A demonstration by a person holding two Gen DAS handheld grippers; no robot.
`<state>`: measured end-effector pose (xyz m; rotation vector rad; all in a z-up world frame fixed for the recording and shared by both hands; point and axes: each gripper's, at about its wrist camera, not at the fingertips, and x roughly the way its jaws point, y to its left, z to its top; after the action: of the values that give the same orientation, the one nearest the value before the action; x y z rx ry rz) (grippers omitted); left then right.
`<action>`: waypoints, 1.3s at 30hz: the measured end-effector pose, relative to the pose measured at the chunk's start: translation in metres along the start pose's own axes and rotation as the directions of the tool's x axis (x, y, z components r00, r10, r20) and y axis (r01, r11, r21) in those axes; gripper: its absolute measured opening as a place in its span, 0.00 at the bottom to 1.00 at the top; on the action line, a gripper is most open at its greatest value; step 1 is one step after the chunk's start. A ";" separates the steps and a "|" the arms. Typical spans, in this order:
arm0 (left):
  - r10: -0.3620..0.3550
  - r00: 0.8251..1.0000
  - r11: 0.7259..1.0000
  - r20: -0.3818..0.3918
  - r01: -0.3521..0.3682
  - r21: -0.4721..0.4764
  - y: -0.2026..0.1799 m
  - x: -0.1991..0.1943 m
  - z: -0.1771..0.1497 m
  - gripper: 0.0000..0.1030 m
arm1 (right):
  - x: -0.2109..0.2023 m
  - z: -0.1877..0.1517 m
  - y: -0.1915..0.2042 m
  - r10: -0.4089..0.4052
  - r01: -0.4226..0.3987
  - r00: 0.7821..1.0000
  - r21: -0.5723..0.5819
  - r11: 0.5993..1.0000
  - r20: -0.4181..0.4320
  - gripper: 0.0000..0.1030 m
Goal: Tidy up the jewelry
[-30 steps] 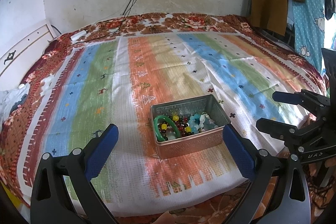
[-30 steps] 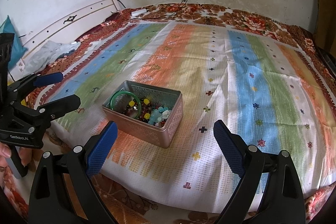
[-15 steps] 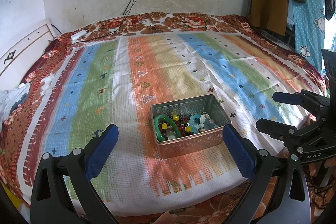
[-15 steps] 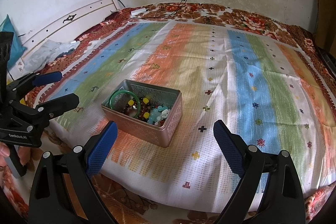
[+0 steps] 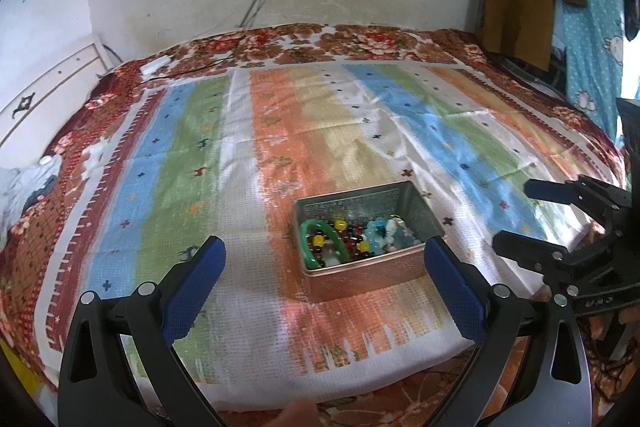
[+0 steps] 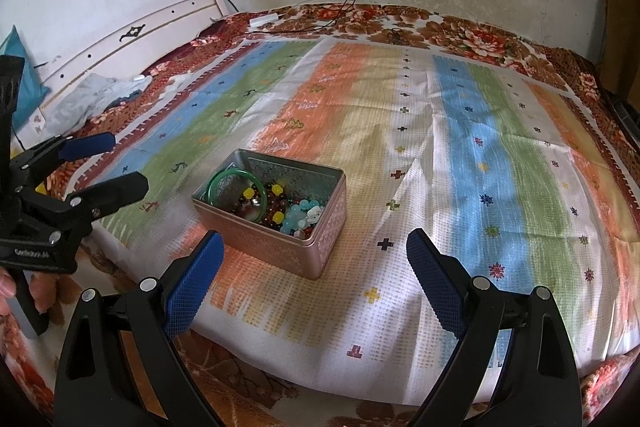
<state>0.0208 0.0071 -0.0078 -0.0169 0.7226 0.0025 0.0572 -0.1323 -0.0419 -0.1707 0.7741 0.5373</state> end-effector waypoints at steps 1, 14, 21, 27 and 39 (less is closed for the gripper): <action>0.010 1.000 1.000 0.002 -0.010 -0.006 0.001 -0.001 0.000 0.95 | 0.000 -0.001 0.000 0.001 -0.001 1.000 -0.001 1.000 -0.001 0.90; -0.014 1.000 1.000 0.028 0.014 -0.012 0.001 -0.006 0.001 0.95 | 0.001 -0.002 -0.003 0.000 0.000 1.000 -0.009 1.000 -0.012 0.90; 0.019 1.000 1.000 0.018 -0.020 0.014 -0.004 -0.002 0.001 0.95 | 0.001 -0.001 -0.003 0.001 -0.001 1.000 -0.008 1.000 -0.012 0.90; 0.027 1.000 0.999 0.012 -0.027 0.022 -0.005 -0.001 0.001 0.95 | 0.001 -0.002 -0.003 0.001 -0.001 1.000 -0.009 1.000 -0.012 0.90; 0.010 1.000 1.000 0.013 -0.010 0.018 -0.001 -0.001 -0.001 0.95 | 0.003 -0.001 -0.003 0.000 0.000 1.000 -0.010 1.000 -0.016 0.90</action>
<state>0.0193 0.0057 -0.0077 0.0040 0.7101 0.0060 0.0598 -0.1341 -0.0444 -0.1843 0.7871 0.5402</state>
